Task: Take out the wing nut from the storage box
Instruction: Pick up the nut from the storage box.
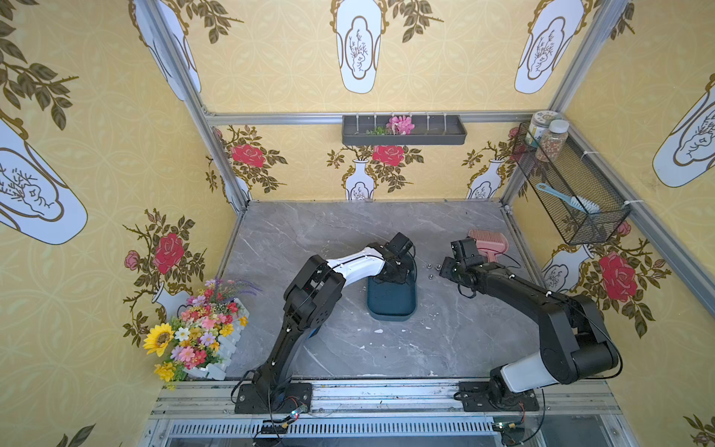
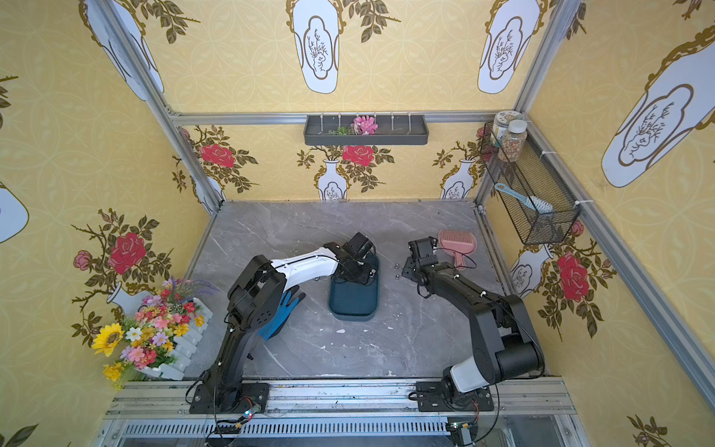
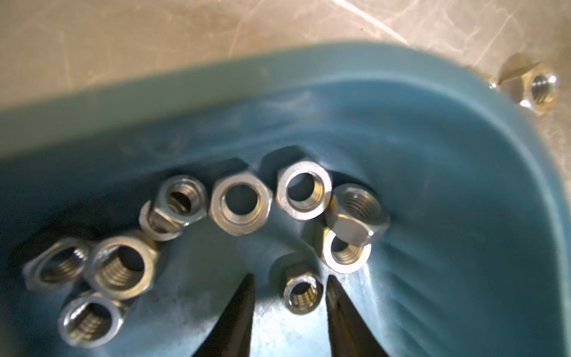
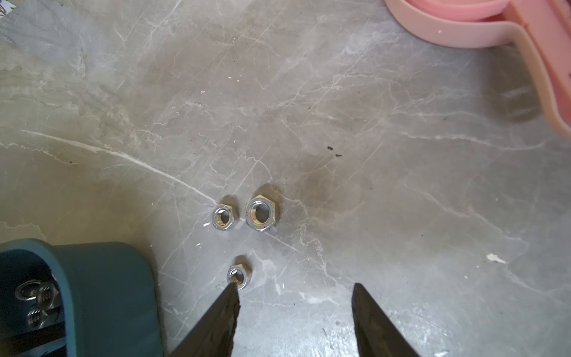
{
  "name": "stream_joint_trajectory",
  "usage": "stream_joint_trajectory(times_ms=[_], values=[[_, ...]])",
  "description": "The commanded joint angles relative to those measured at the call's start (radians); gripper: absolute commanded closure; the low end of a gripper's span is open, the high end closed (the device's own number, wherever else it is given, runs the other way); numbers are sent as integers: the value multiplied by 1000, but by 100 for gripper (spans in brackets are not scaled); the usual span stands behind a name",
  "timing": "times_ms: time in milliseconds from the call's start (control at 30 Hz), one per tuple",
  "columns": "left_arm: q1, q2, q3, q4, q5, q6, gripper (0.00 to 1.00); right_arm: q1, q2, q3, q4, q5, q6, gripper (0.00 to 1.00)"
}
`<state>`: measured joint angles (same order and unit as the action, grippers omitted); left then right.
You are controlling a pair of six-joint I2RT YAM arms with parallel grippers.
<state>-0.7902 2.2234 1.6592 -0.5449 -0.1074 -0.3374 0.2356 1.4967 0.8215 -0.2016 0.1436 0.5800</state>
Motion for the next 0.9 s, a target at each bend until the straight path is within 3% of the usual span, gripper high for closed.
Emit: stream_joint_trajectory(times_ms=[0,400,867], values=[[2,26,-12,-112,-9,2,63,-1,-9,-1,39,7,13,41],[2,3,4,-114,15,-17,80,-5,-3,3,37,5,11,40],[36,-243,-53,-89,71,-63,81,-6,7,0,45,-2,11,40]])
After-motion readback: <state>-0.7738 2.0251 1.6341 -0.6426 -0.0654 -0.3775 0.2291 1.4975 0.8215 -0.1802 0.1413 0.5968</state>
